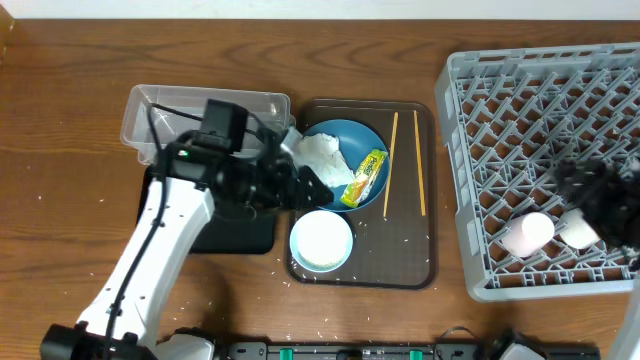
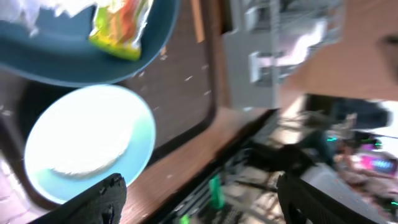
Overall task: Sort waste into correct bins and load items into the dishwasher rack
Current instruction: 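Grasp the light-blue rice bowl with the left gripper, then tip the rice bowl over the black tray to dump the rice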
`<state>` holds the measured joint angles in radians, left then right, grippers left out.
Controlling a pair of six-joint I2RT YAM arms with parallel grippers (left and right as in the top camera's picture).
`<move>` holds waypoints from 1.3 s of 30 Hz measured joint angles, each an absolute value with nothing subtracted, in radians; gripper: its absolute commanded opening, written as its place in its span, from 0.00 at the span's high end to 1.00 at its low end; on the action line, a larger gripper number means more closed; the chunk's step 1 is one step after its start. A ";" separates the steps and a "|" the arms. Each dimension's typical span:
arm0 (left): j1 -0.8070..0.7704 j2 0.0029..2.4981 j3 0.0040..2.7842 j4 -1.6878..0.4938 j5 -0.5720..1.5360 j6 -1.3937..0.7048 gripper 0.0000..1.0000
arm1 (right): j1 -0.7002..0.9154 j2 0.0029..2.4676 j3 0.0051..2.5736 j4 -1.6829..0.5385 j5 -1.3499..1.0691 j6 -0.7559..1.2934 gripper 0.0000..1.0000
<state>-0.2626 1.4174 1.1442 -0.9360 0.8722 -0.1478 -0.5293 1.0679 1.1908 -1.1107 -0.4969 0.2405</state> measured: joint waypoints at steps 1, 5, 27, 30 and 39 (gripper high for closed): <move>-0.291 1.417 1.144 -0.944 0.830 -0.149 0.22 | -0.488 1.040 1.193 -1.108 -0.512 0.226 0.20; -0.456 1.417 1.144 -0.966 0.620 -0.182 0.22 | -0.337 0.980 1.196 -1.107 -0.516 0.199 0.17; -0.884 1.735 1.053 -0.623 0.090 -0.565 0.94 | -0.239 1.001 1.196 -1.118 -0.448 0.200 0.17; -0.885 1.730 1.053 -0.633 0.078 -0.576 0.94 | -0.239 1.001 1.196 -1.118 -0.447 0.200 0.18; -0.860 1.594 1.072 -0.772 0.109 -0.577 0.94 | -0.239 1.001 1.196 -1.118 -0.447 0.200 0.17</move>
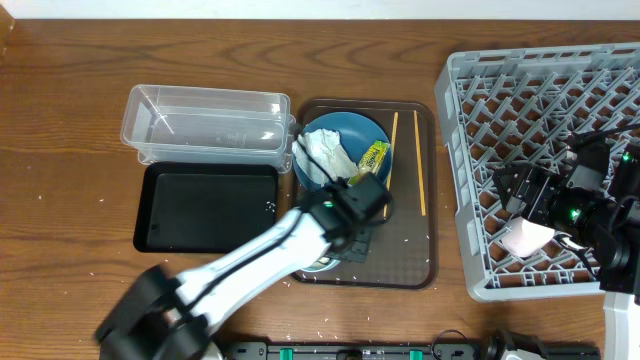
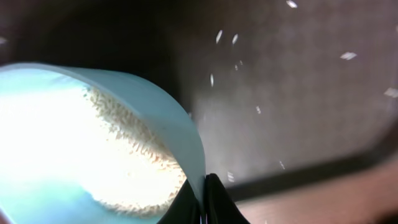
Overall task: Sort waste into correct bins and load items into the dishwasher rack
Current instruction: 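Tip the rice bowl over the black tray to dump the rice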
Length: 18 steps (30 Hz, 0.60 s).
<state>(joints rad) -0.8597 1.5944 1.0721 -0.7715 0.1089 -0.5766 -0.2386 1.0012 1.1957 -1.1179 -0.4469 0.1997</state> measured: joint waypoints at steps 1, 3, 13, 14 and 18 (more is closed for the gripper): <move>-0.842 1.558 1.073 -0.796 0.118 -0.576 0.94 | -0.239 1.001 1.196 -1.118 -0.447 0.200 0.17; -0.785 1.478 1.074 -0.837 0.142 -0.571 0.94 | -0.239 1.001 1.196 -1.120 -0.446 0.200 0.17; -0.207 1.293 1.083 -0.863 0.567 -0.371 0.94 | -0.239 1.001 1.196 -1.124 -0.445 0.200 0.18; -0.146 1.299 1.079 -0.862 0.631 -0.342 0.94 | -0.239 1.002 1.196 -1.126 -0.445 0.200 0.18; 0.080 1.341 1.042 -0.862 0.881 -0.220 0.94 | -0.239 1.001 1.196 -1.129 -0.445 0.200 0.18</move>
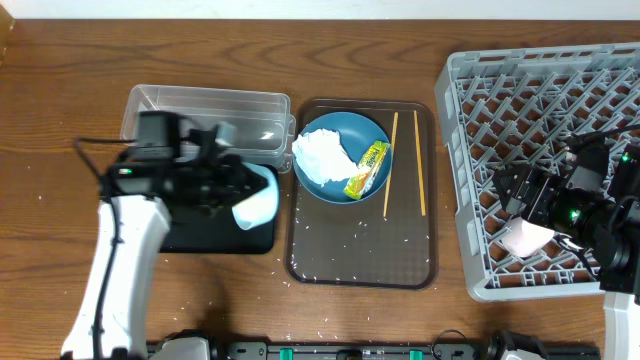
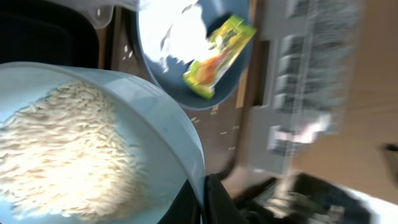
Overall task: Sort waste into correct bins and load items into the dishwasher rack
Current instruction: 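Tip the rice bowl over the black tray to dump the rice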
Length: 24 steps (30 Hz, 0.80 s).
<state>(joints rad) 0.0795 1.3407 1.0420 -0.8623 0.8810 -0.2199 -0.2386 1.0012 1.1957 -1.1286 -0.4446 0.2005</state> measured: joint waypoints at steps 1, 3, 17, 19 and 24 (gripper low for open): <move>0.125 1.357 1.030 -0.863 0.938 -0.191 0.94 | -0.239 1.001 1.196 -1.129 -0.445 0.200 0.18; 0.201 1.397 1.004 -0.863 1.052 -0.125 0.94 | -0.239 1.001 1.196 -1.129 -0.445 0.201 0.18; 0.385 1.728 0.902 -0.874 1.496 0.173 0.94 | -0.239 1.001 1.196 -1.127 -0.445 0.220 0.18; 0.385 1.729 0.902 -0.875 1.513 0.183 0.94 | -0.239 1.001 1.196 -1.127 -0.445 0.220 0.18; 0.385 1.728 0.902 -0.875 1.532 0.189 0.94 | -0.239 1.002 1.196 -1.127 -0.445 0.220 0.18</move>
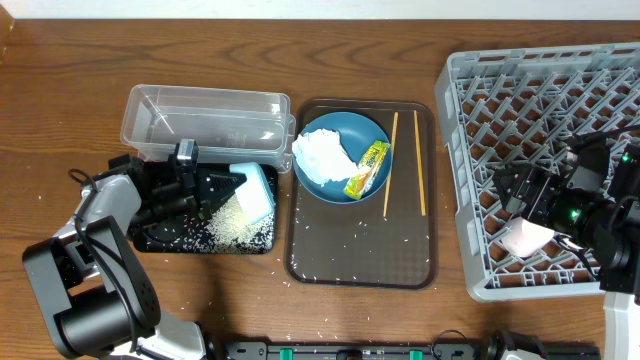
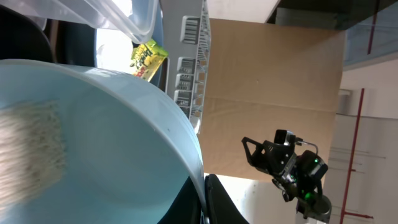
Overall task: Sort waste into correct bins and load items into the dishwasher rack
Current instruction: 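Tip the rice bowl over the black tray to dump the rice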
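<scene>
A light blue bowl (image 1: pixel 253 190) is tipped on its side over the black tray (image 1: pixel 160 238), my left gripper (image 1: pixel 228 184) shut on its rim. White rice (image 1: pixel 233 226) lies spilled on that tray. The left wrist view shows the bowl's inside (image 2: pixel 112 137) with blurred rice (image 2: pixel 31 155) and the jaws pinching the rim (image 2: pixel 204 200). A blue plate (image 1: pixel 345 135) on the brown tray (image 1: pixel 360 250) holds a crumpled tissue (image 1: pixel 320 157) and a yellow wrapper (image 1: pixel 366 172). Two chopsticks (image 1: pixel 390 165) lie beside it. My right gripper (image 1: pixel 508 186) hangs open over the grey rack (image 1: pixel 530 100).
A clear plastic bin (image 1: pixel 205 120) stands just behind the black tray. Two pale cups (image 1: pixel 527 235) lie in the rack's front part under my right arm. Stray rice grains dot the table and the brown tray.
My left arm has drawn back to the left, and the bowl it holds is tipped further. Rice now lies on the black tray. The right arm has not moved.
At first my left gripper was open above the rice bowl on the brown tray, my right arm over the cups in the rack. Then the left was shut on the bowl's rim. Then the bowl was tilted over the black tray, and now its rice lies there.
</scene>
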`<state>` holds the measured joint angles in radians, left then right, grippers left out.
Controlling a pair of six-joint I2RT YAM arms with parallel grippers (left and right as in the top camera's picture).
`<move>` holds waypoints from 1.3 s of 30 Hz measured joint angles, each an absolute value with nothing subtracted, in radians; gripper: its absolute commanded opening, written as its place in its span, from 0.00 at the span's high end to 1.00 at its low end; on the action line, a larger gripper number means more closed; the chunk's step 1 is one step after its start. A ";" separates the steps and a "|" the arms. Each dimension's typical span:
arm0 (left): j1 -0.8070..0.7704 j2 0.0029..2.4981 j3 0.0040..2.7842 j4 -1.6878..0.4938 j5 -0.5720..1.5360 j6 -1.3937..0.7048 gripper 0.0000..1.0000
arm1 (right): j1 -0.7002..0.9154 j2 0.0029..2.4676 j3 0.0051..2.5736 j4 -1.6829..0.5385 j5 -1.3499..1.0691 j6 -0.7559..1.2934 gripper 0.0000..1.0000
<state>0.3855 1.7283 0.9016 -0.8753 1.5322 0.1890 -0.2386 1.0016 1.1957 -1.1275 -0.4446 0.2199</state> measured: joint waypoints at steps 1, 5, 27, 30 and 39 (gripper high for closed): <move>0.385 1.728 0.902 -0.880 1.535 0.189 0.94 | -0.239 1.001 1.196 -1.127 -0.445 0.220 0.18; 0.385 1.728 0.901 -0.914 1.542 0.213 0.94 | -0.239 1.001 1.196 -1.128 -0.445 0.220 0.18; 0.419 1.721 0.894 -0.954 1.507 0.233 0.94 | -0.239 1.001 1.196 -1.142 -0.445 0.223 0.16; 0.430 1.718 0.894 -1.061 1.520 0.280 0.94 | -0.239 1.001 1.196 -1.142 -0.445 0.223 0.16; 0.382 1.584 0.895 -1.156 1.426 0.378 0.94 | -0.239 1.001 1.196 -1.140 -0.445 0.223 0.16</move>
